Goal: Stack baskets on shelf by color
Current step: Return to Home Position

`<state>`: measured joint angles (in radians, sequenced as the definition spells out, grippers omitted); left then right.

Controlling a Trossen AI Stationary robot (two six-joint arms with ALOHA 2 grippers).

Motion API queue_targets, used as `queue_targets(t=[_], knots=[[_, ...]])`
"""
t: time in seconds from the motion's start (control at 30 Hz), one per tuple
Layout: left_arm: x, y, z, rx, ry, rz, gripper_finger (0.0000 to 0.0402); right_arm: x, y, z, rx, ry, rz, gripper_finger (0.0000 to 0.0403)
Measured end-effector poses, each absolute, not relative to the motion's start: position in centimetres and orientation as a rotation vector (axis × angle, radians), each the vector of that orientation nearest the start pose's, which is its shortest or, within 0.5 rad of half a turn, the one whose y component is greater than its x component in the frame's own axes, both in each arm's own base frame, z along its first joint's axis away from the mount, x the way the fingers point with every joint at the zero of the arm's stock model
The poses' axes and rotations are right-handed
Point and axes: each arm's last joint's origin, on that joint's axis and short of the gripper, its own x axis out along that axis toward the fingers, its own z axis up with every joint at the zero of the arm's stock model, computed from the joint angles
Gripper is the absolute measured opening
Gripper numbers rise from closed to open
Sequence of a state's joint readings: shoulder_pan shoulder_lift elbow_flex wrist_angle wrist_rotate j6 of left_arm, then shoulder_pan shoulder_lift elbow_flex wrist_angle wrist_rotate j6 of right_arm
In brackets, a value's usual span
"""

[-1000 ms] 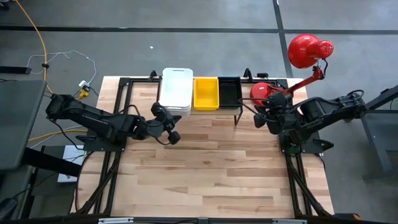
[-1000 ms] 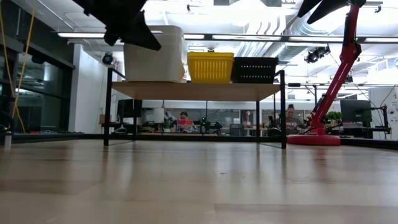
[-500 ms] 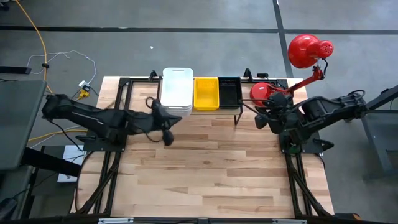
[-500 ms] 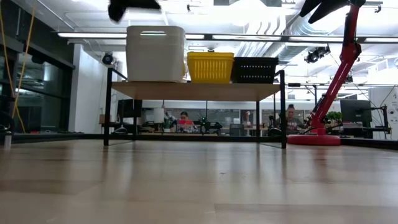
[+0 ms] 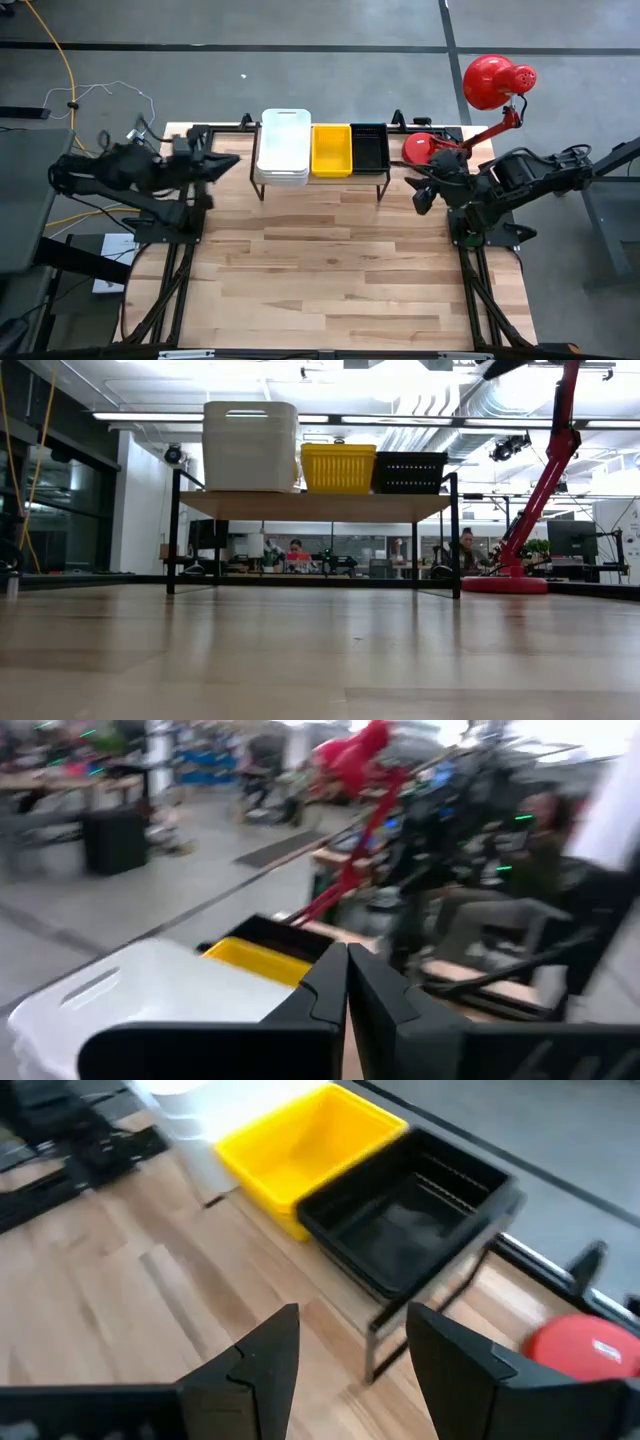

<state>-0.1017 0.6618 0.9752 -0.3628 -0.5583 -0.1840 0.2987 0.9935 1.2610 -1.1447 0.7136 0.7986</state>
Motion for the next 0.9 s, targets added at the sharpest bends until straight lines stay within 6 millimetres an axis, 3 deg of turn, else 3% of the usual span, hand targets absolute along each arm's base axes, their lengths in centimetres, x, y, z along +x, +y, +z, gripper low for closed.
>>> queue_targets(t=[0.2, 0.53, 0.77, 0.9], knots=[[9.3, 0.2, 39.4, -0.074, -0.076, 0.301, 0.0, 15.6, 2.8, 38.2, 0.224, 0.557, -0.604, 0.0172], [10.1, 0.4, 30.7, -0.173, -0.177, 0.164, 0.0, 15.6, 2.9, 38.1, 0.322, 0.539, -0.616, 0.0172], [8.9, 0.7, 27.0, -0.295, -0.191, 0.133, 0.0, 15.5, 3.0, 37.8, 0.446, 0.58, -0.583, 0.0169], [8.6, 0.7, 24.3, -0.355, -0.236, 0.113, 0.0, 15.5, 3.1, 37.8, 0.46, 0.583, -0.576, 0.014]])
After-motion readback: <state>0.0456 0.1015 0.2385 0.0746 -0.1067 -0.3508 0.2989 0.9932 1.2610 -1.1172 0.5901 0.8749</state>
